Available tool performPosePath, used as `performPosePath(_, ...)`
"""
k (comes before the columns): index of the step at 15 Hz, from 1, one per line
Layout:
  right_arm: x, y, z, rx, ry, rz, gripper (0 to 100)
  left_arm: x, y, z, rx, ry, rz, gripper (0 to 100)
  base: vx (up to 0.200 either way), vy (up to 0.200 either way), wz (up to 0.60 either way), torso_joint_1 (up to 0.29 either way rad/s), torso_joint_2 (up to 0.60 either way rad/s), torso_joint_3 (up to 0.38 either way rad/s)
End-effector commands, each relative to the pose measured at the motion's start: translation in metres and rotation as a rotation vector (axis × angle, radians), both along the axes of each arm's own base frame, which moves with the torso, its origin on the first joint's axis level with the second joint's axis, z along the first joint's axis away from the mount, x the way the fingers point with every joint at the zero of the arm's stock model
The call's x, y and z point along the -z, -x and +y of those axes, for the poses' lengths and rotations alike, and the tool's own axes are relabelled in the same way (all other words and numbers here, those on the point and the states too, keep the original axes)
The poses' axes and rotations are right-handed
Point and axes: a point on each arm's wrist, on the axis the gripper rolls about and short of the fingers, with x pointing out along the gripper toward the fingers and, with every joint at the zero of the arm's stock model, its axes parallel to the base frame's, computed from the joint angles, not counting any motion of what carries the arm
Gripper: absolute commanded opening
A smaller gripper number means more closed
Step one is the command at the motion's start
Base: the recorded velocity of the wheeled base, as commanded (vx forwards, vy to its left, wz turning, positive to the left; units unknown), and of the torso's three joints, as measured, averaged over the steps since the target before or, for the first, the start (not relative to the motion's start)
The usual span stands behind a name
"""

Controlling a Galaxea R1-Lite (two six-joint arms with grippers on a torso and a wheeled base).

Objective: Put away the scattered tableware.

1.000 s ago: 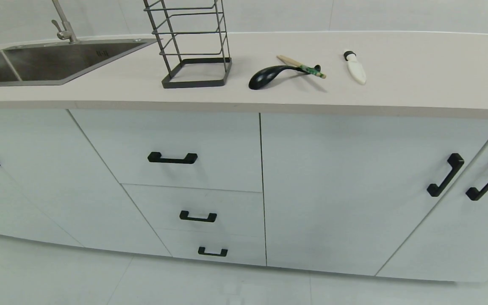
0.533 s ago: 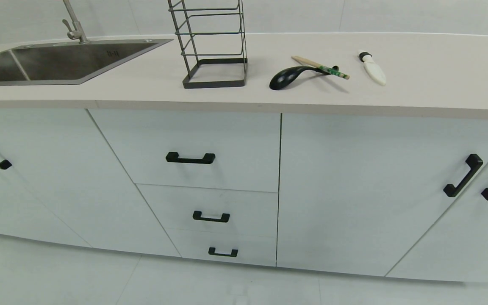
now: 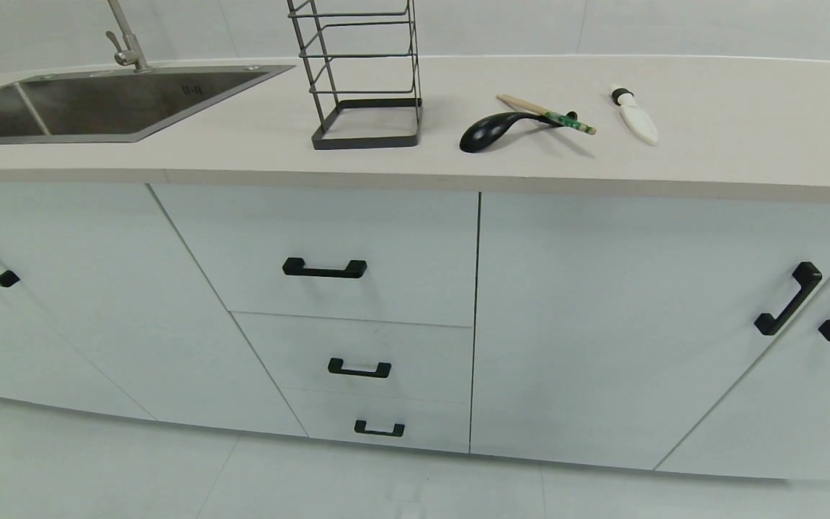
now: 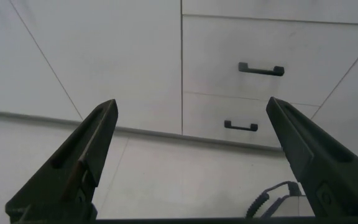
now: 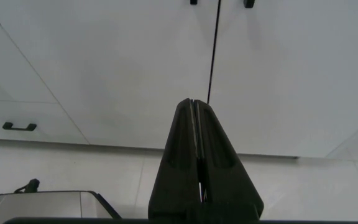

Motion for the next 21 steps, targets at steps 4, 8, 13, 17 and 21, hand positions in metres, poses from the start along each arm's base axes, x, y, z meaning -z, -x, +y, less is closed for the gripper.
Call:
performPosePath(4, 0.001, 0.002, 0.0, -0.007, -0.001, -0.024, 0, -0.045, 0.008, -0.004, 0.113, -0.244, -0.17, 100, 0.0, 0.0, 0.0, 0.0, 0.0, 0.0)
performPosePath(8, 0.001, 0.002, 0.0, -0.007, -0.001, -0.024, 0, -0.105, -0.021, -0.007, 0.241, -0.486, -0.054, 100, 0.0, 0.0, 0.0, 0.0, 0.0, 0.0)
performPosePath(13, 0.001, 0.002, 0.0, -0.007, -0.001, -0.024, 0, -0.081, -0.072, -0.011, 0.513, -0.783, 0.259, 100, 0.0, 0.0, 0.0, 0.0, 0.0, 0.0)
performPosePath(17, 0.001, 0.002, 0.0, -0.007, -0.001, -0.024, 0, -0.054, -0.099, -0.017, 0.757, -0.955, 0.48, 100, 0.0, 0.0, 0.0, 0.0, 0.0, 0.0)
performPosePath(21, 0.001, 0.002, 0.0, -0.007, -0.001, -0.024, 0, -0.076, -0.124, -0.037, 0.85, -1.057, 0.445, 100, 0.0, 0.0, 0.0, 0.0, 0.0, 0.0)
